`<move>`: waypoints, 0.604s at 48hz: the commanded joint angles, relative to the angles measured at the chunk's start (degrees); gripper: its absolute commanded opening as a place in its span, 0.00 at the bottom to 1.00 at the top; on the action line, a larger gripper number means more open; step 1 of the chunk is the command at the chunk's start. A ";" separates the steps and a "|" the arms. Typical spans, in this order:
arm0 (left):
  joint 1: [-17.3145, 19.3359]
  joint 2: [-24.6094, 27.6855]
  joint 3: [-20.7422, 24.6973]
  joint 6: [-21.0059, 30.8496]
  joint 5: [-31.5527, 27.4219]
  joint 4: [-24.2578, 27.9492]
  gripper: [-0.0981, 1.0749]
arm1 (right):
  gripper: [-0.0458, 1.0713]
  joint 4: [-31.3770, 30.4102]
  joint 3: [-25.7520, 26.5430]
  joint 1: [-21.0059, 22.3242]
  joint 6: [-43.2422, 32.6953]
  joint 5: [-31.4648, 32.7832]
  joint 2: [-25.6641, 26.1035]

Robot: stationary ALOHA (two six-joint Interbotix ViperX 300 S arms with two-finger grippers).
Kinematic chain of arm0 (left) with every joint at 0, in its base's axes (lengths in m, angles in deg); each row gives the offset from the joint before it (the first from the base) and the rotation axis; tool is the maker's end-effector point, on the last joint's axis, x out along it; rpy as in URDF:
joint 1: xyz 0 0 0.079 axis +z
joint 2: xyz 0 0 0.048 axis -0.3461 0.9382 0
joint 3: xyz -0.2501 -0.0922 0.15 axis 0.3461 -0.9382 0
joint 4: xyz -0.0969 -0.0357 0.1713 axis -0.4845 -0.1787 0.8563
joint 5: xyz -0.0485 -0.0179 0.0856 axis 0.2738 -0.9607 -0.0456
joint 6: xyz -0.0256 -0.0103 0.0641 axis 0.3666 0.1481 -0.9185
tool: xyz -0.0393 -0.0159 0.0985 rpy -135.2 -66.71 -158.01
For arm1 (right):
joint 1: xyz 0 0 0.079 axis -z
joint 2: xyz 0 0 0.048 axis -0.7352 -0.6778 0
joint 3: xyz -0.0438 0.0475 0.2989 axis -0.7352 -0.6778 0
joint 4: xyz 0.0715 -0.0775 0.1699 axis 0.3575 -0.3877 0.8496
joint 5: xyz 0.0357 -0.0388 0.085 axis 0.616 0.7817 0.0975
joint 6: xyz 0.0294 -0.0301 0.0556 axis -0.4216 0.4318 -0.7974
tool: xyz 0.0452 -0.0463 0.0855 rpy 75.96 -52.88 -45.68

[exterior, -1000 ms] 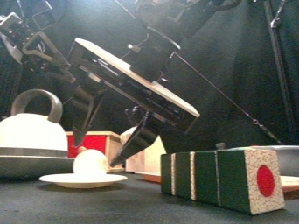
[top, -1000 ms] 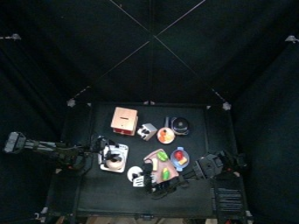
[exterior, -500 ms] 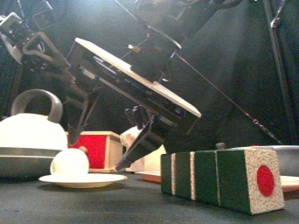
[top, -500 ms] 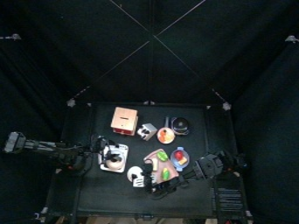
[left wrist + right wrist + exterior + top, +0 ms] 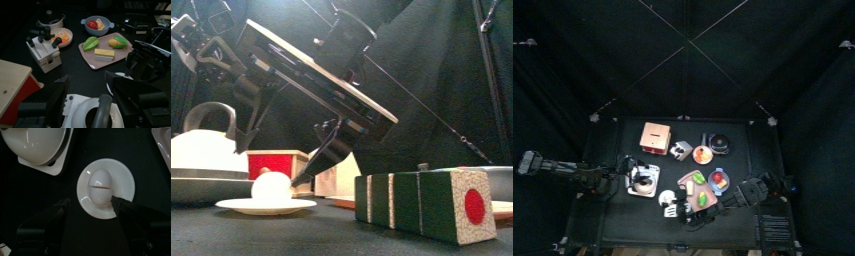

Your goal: Place egg on small plate

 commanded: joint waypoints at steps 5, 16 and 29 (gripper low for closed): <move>0.00 0.18 1.05 0.00 0.09 0.00 0.88 | 0.90 0.09 1.49 0.09 0.18 0.00 1.41; 0.00 0.09 1.05 0.00 0.18 0.00 0.88 | 0.90 0.35 1.14 -0.44 0.35 0.44 1.67; 0.00 0.09 1.05 0.00 0.18 0.00 0.88 | 0.90 0.62 -0.44 -0.53 0.70 1.85 2.46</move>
